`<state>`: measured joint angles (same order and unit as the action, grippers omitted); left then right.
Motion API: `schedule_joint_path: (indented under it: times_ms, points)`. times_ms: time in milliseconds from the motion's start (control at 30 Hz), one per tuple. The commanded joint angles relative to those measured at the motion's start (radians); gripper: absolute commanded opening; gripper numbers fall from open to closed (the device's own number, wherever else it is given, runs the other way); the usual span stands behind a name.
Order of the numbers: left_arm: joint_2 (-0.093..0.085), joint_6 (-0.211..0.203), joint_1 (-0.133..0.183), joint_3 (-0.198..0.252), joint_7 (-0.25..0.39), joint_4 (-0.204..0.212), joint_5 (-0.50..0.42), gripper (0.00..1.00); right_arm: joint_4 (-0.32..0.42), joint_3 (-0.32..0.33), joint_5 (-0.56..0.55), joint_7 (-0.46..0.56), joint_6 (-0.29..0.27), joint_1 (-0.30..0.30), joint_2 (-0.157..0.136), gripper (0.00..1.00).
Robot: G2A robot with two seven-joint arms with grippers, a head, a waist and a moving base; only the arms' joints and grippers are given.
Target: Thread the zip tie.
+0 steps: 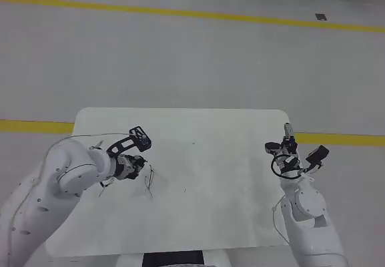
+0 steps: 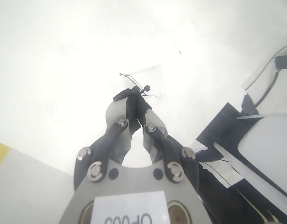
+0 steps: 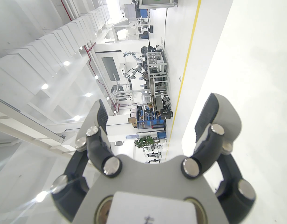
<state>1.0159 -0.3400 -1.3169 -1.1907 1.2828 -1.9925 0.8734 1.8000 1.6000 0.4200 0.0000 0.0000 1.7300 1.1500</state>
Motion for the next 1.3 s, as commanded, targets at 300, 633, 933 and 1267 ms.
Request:
schedule_joint_path:
  times_ms: [300, 633, 933, 1267]
  points:
    - [-0.009, 0.0, 0.026, 0.032, -0.009, -0.03, 0.085, 0.0, 0.0, 0.0, 0.0, 0.0, 0.0, 0.0, 0.0, 1.0]
    - [-0.018, 0.0, 0.073, 0.107, -0.083, -0.056, 0.181, 0.0, 0.035, -0.063, -0.114, 0.153, 0.075, -0.067, -0.005, 1.0]
    - [-0.022, 0.0, 0.145, 0.165, -0.118, -0.008, 0.204, 0.0, 0.025, -0.232, -0.306, 0.334, 0.255, -0.204, -0.005, 1.0]
    - [-0.024, 0.008, 0.17, 0.178, -0.125, 0.013, 0.201, 0.0, 0.01, -0.316, -0.416, 0.355, 0.307, -0.259, 0.0, 1.0]
